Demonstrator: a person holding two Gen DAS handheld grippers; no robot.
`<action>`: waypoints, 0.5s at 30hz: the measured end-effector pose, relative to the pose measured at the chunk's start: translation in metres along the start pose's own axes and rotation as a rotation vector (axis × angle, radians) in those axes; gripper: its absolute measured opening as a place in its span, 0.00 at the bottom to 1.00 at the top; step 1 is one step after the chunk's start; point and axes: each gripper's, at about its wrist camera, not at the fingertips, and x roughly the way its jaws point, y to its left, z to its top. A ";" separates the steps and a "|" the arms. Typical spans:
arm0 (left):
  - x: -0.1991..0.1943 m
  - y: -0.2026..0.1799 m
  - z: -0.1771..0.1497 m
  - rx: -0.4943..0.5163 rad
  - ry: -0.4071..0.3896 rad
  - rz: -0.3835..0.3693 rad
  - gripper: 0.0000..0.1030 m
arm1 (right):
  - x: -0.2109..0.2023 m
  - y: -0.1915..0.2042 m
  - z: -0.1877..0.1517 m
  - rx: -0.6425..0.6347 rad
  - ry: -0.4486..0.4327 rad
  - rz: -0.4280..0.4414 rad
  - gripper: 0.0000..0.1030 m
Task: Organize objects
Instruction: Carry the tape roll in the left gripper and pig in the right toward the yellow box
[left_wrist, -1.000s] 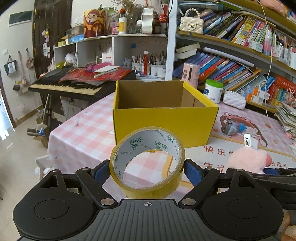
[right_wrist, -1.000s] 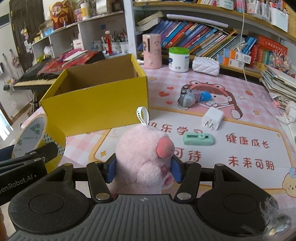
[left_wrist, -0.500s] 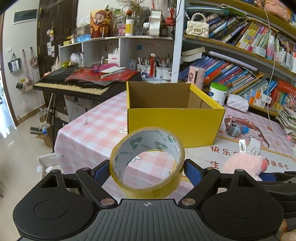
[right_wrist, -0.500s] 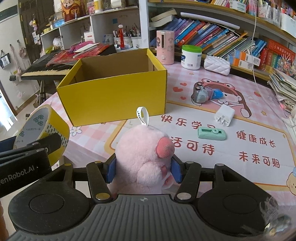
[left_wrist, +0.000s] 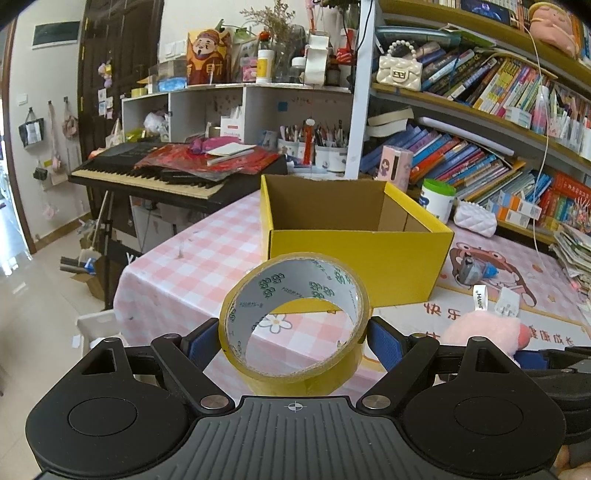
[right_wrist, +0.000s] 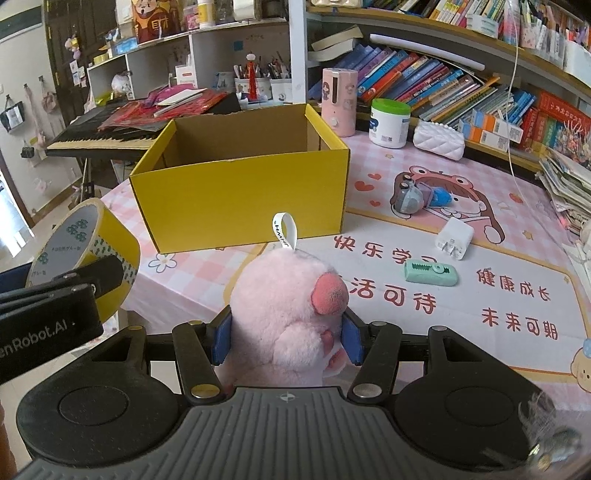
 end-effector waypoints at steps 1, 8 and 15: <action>0.000 0.000 0.000 0.001 -0.003 -0.002 0.83 | 0.000 0.001 0.000 -0.001 -0.002 -0.001 0.53; 0.001 -0.003 0.011 0.012 -0.054 -0.007 0.83 | 0.004 0.001 0.010 -0.001 -0.019 -0.004 0.53; 0.016 -0.005 0.039 0.007 -0.113 -0.003 0.83 | 0.017 -0.006 0.041 0.018 -0.098 -0.002 0.53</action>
